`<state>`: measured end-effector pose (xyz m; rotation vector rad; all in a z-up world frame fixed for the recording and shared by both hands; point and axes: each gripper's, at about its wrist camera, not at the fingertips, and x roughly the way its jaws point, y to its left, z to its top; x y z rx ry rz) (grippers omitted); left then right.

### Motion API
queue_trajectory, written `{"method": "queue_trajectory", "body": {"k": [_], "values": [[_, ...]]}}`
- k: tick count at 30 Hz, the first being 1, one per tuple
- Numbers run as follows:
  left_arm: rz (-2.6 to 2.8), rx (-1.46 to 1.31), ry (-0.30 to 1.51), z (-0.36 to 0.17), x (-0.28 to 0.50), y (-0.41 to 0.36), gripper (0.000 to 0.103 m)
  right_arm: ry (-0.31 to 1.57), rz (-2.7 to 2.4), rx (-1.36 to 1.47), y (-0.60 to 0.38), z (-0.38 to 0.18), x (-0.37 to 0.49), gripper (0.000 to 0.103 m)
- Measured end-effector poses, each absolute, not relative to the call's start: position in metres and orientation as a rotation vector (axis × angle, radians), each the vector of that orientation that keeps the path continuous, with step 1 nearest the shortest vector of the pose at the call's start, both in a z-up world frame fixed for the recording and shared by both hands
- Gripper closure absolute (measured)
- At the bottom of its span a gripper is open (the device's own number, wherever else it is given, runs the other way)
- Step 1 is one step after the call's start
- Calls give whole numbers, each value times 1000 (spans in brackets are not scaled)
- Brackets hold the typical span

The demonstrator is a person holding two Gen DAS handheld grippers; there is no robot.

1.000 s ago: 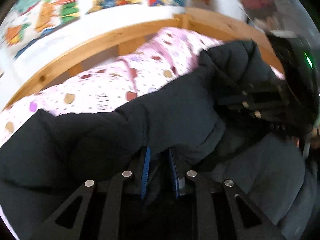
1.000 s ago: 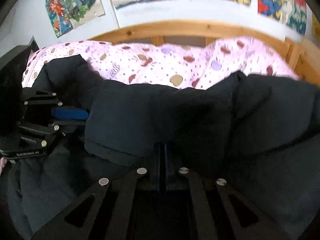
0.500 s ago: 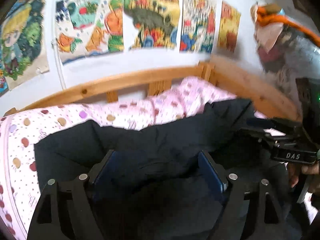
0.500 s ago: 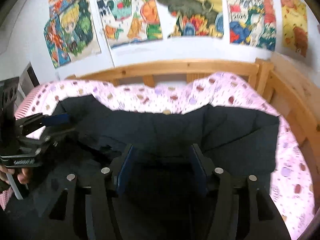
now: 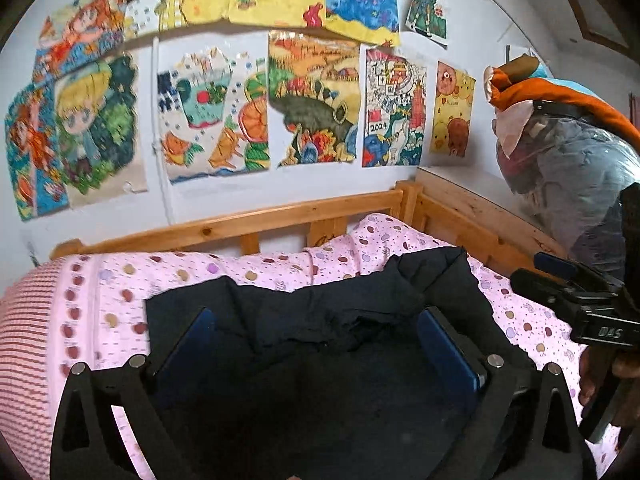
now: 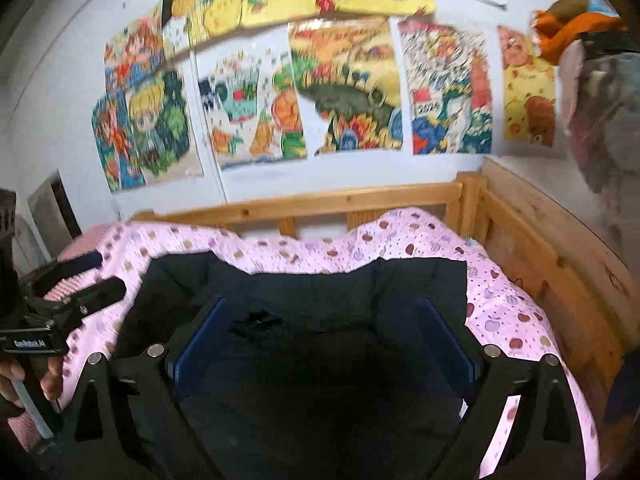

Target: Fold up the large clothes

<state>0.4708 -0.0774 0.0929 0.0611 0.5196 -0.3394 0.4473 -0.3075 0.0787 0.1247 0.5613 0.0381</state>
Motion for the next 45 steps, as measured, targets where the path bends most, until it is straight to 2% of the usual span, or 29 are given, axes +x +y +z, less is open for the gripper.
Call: {"method": "queue_trajectory", "body": {"k": [4,12,21,34,45], "values": [[-338,59,469,111,440,-67,0,530,25,163,-302,88,415,2],[-304,49,364,128,380,-40,0,478,1,124,-286,107,358,2],[-272,58,328,133,330,-11,0,446,-22,100,-274,115,296,2],[-307,130,223,125,247,-13,0,396,-86,-25,-252,125,232,2],[-296,182,258,110,217,-21,0,338,-73,-148,-232,129,195,2]]}}
